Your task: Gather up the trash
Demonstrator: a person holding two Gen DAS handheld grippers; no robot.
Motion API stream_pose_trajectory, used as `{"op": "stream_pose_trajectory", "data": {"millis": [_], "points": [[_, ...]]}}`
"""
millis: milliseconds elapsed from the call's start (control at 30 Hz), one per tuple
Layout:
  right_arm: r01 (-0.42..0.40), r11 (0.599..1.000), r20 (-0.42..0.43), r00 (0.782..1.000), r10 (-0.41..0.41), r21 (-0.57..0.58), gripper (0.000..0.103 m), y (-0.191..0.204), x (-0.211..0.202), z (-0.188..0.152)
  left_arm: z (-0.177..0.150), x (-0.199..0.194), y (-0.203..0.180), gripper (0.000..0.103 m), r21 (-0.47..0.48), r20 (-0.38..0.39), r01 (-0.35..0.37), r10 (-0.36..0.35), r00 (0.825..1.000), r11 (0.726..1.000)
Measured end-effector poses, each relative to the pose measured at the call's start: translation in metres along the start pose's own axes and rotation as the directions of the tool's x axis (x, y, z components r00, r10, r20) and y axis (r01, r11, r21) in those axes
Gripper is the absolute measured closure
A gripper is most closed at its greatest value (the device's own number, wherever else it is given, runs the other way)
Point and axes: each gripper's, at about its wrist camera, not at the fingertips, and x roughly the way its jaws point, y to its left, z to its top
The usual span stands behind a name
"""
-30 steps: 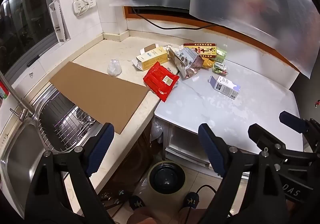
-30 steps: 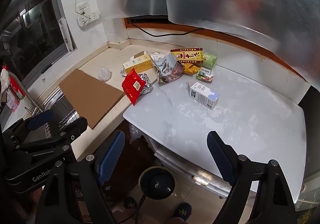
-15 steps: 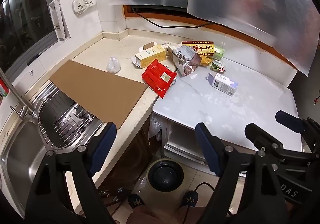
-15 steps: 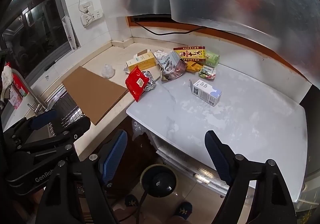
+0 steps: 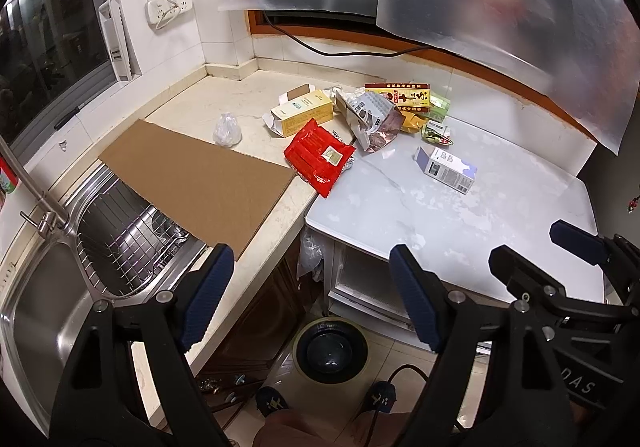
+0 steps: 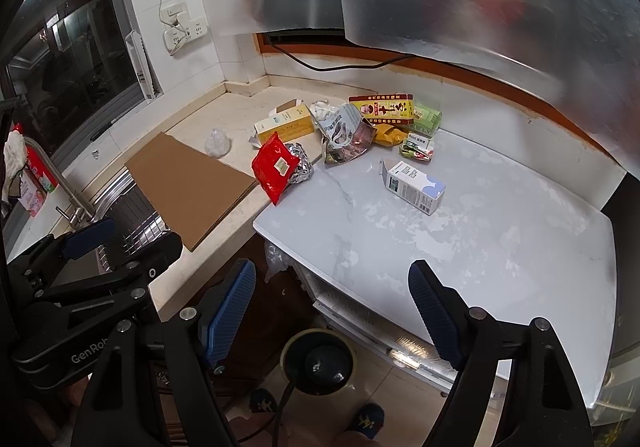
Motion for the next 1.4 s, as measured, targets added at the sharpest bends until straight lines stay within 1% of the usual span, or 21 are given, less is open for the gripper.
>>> {"op": "stream_pose_trajectory", "data": {"millis": [300,433,667,733,1000,1400], "points": [[0.002,1.0,-0.001,1.0,-0.002,0.002,0.023,-0.001,0.002,0.0,-0.003,-0.003,0.002,0.026,0.002,0.0,0.005,-0.005,1.0,1.0],[0.003,1.0,-0.009,1.0,-0.003,0.003,0.024,-0.002,0.006,0.005,0.009,0.009,0.002,0.026,0.005,-0.017,0.006,-0.006,1.0,1.0],[0.011,1.0,-0.014,1.0,-0.01,0.004,0.025,-0.003,0.012,0.01,0.015,0.019,0.002,0.026,0.013,-0.027,0.008,-0.007,1.0,1.0],[0.011,1.0,-0.017,1.0,-0.011,0.006,0.025,-0.005,0.016,0.012,0.013,0.017,0.002,0.026,0.011,-0.025,0.007,-0.007,1.0,1.0],[0.011,1.0,-0.014,1.0,-0.011,0.016,0.025,-0.007,0.027,0.022,0.022,0.025,0.0,0.026,0.032,-0.024,0.004,-0.003,1.0,0.999],[0.008,0.999,0.002,1.0,-0.008,0.044,0.025,-0.01,0.032,0.031,0.039,0.027,-0.003,0.026,0.067,-0.004,-0.004,0.004,1.0,0.998]]}}
